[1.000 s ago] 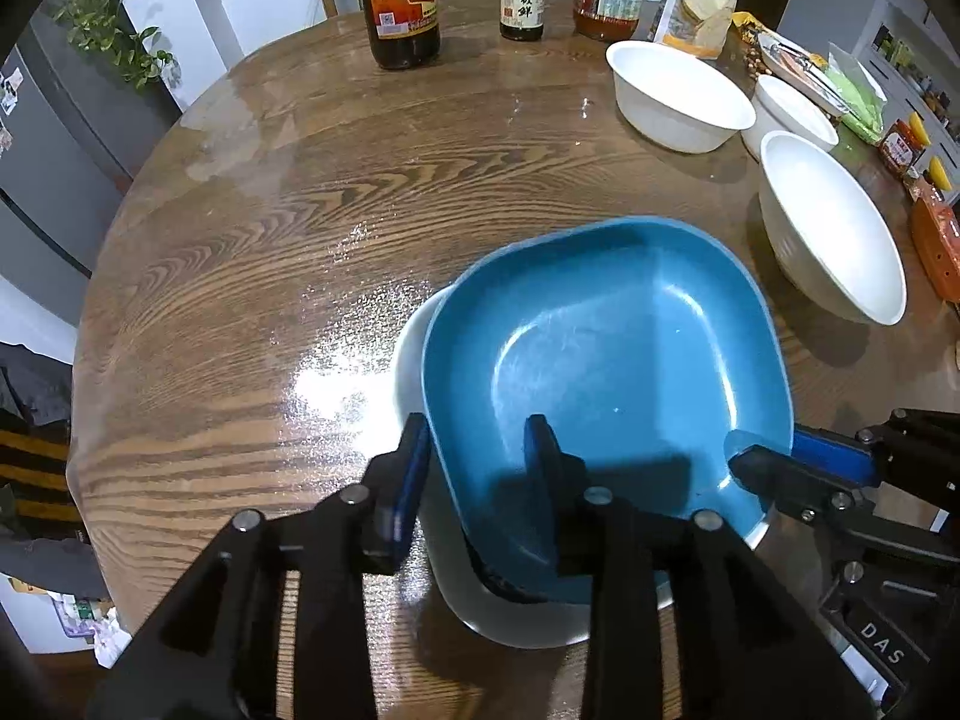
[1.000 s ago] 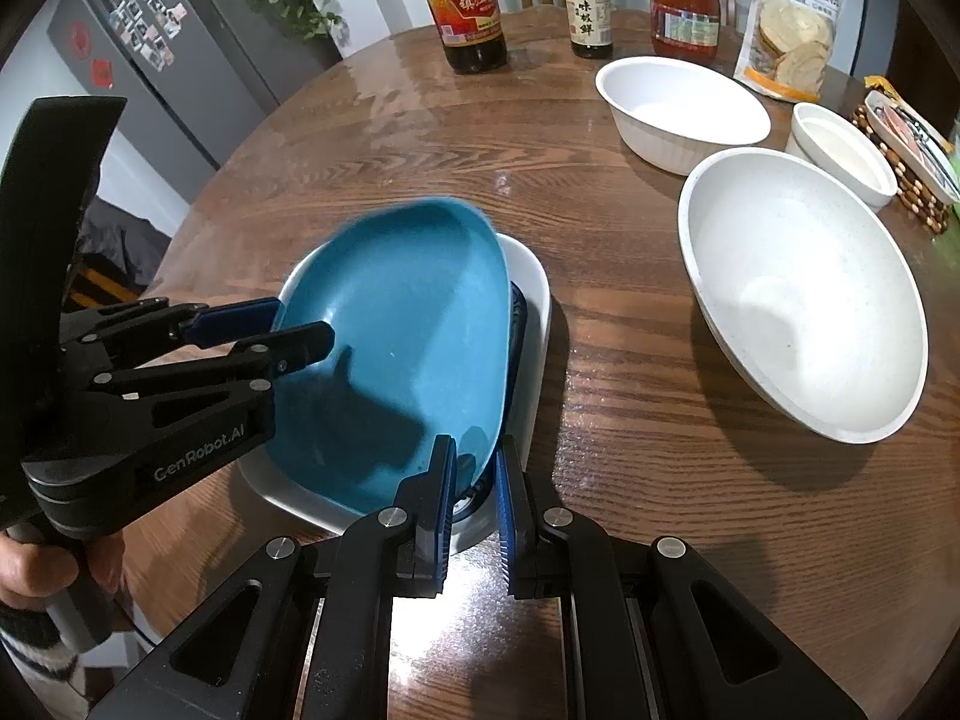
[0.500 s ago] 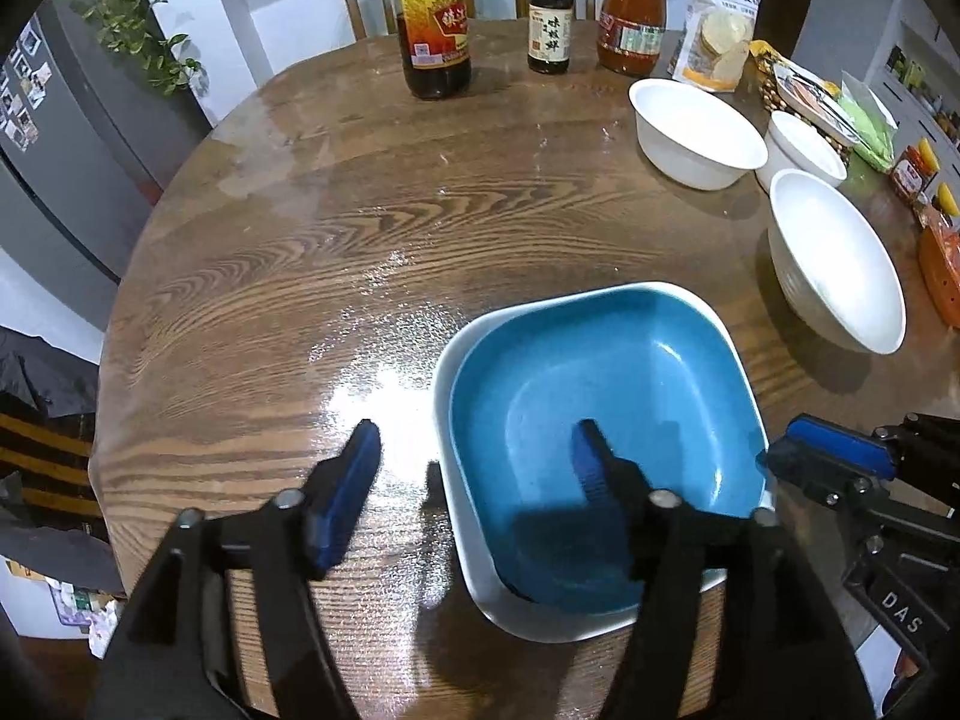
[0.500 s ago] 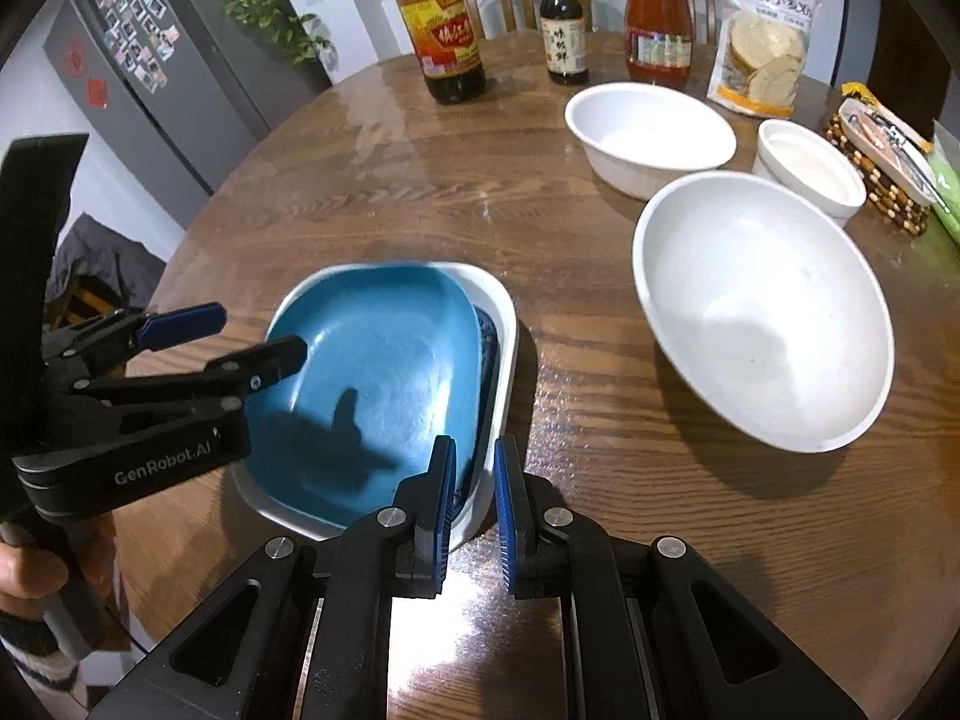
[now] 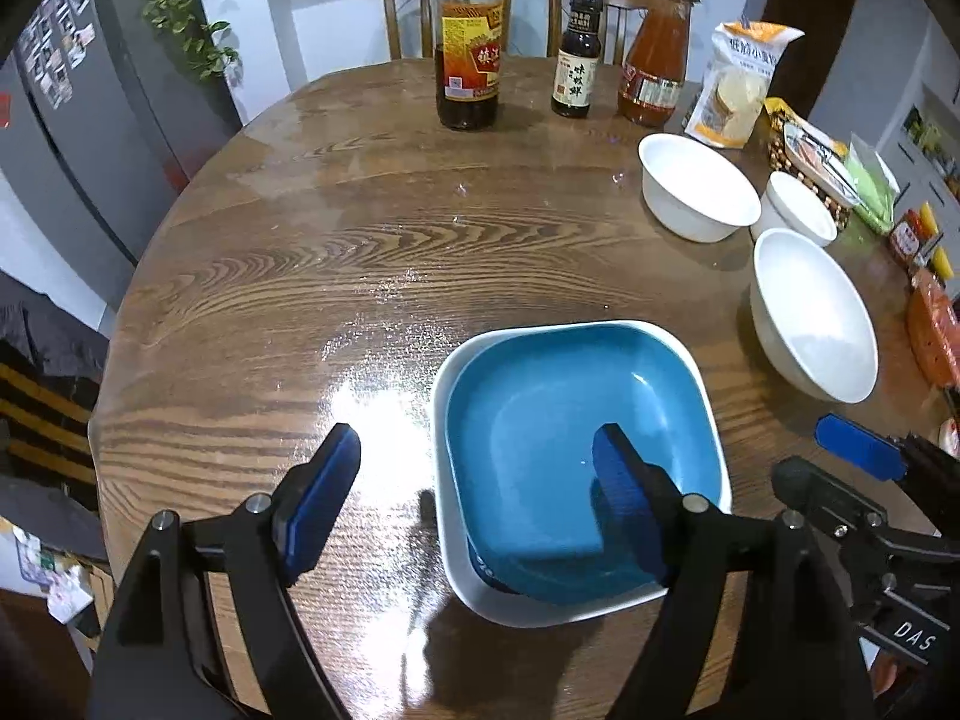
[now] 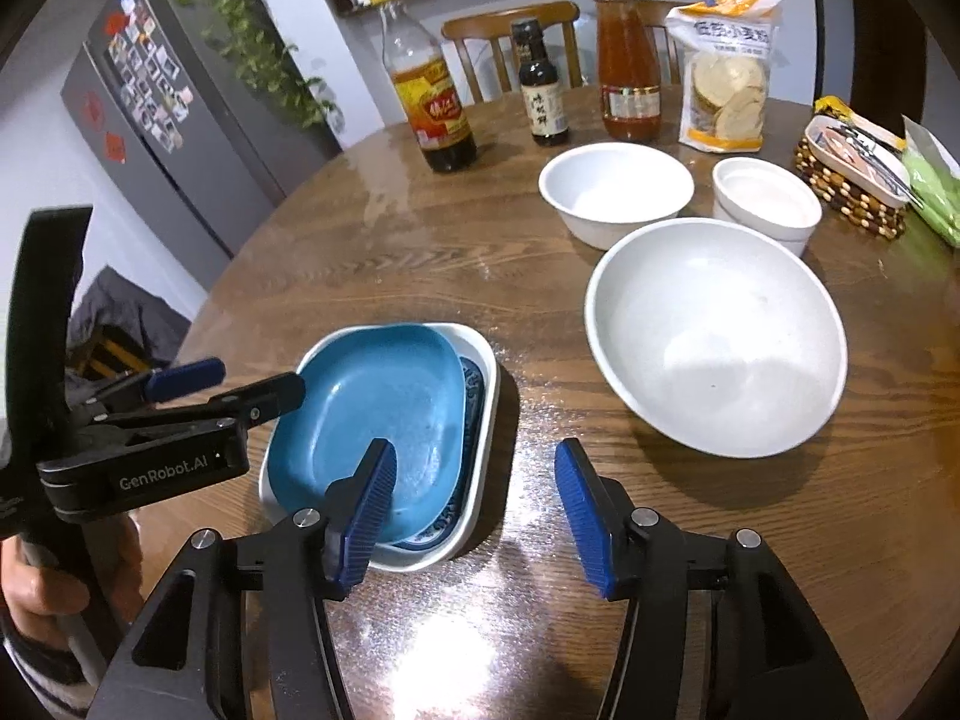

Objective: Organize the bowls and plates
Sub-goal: 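Open the left gripper and release the blue bowl, then move both grippers away from the stack toward the large white bowl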

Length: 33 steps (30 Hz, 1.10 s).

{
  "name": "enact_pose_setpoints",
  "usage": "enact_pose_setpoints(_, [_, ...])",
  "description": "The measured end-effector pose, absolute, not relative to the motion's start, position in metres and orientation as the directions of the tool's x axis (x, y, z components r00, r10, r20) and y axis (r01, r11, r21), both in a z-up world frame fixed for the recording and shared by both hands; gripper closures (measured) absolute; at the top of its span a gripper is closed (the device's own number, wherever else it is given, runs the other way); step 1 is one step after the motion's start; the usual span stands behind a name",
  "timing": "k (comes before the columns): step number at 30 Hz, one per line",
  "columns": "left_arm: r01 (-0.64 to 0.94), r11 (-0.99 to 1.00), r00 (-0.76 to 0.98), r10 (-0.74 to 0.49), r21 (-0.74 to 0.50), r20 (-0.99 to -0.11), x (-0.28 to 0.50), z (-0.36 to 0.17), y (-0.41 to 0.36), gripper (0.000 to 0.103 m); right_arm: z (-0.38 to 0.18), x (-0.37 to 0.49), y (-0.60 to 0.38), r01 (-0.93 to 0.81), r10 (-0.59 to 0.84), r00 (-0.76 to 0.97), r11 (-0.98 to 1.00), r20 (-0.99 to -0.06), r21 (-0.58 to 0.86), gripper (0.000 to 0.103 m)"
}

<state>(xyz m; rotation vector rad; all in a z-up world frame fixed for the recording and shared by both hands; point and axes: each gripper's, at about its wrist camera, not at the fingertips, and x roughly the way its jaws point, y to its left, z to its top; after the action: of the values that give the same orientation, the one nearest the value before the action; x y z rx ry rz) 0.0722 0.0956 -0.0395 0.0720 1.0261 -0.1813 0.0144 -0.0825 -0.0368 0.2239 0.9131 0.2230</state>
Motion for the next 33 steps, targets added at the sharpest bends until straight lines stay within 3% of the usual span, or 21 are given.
enact_pose_setpoints(21, [0.246, 0.966, 0.481, -0.189, -0.075, -0.856, 0.047, -0.028, 0.028, 0.023, -0.025, -0.028, -0.214, 0.147, 0.118, 0.644, 0.950, -0.756, 0.274, 0.047])
enact_pose_setpoints(33, [0.273, 0.957, 0.507, -0.229, -0.097, -0.831, 0.054, -0.015, -0.035, 0.023, 0.013, -0.018, -0.262, 0.130, 0.057, 0.683, 0.972, -0.728, 0.198, 0.047])
